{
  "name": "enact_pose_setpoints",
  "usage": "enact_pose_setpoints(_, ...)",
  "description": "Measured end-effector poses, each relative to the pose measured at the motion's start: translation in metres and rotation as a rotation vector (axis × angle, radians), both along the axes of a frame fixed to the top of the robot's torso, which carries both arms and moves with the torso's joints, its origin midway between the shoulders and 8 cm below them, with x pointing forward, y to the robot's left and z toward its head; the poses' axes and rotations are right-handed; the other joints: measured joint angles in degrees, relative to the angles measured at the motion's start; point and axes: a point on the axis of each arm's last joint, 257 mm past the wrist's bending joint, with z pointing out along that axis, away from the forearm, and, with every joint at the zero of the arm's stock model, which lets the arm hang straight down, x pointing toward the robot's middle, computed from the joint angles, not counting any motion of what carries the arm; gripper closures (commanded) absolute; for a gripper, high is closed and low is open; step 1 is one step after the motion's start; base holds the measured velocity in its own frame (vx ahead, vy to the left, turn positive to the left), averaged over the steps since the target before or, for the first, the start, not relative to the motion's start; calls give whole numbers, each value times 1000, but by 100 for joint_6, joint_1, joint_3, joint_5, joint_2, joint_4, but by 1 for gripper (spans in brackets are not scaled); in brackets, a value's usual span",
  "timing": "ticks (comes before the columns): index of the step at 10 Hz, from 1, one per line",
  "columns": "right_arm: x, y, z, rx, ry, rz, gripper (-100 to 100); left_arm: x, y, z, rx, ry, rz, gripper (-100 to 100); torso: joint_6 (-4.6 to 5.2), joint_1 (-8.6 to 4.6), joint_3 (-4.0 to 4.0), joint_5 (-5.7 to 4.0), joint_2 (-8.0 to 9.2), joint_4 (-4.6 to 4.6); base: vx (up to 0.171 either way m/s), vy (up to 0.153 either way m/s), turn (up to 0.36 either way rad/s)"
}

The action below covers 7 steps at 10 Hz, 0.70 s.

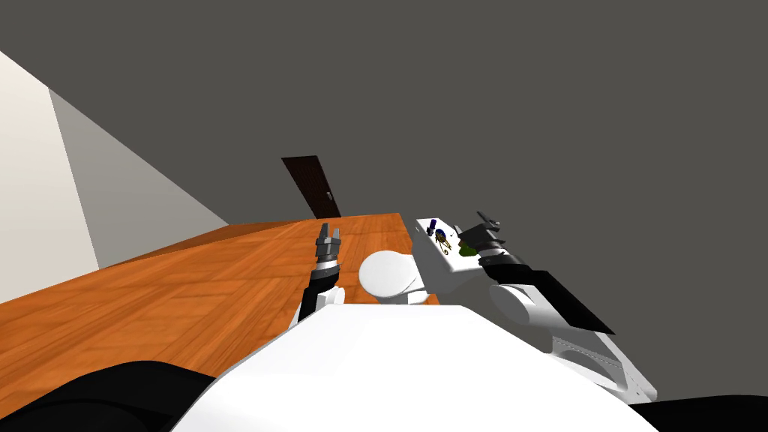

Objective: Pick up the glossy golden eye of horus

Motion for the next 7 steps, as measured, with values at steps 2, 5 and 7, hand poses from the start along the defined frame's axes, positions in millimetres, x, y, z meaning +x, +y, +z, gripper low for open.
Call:
enact_pose_setpoints(2,1,-5,3,40,22,27,-100,0,0,0,0,0,0,0,0,0,0,0,0,0,0,36,-104)
enact_pose_setpoints(5,1,-8,4,81,46,53,-100,0,0,0,0,0,0,0,-2,-11,-1,-2,-1,0,-1,7,-19)
enact_pose_setpoints(7,1,-8,4,81,46,54,-100,0,0,0,0,0,0,0,-2,-14,-1,-3,-2,-1,0,-3,8)
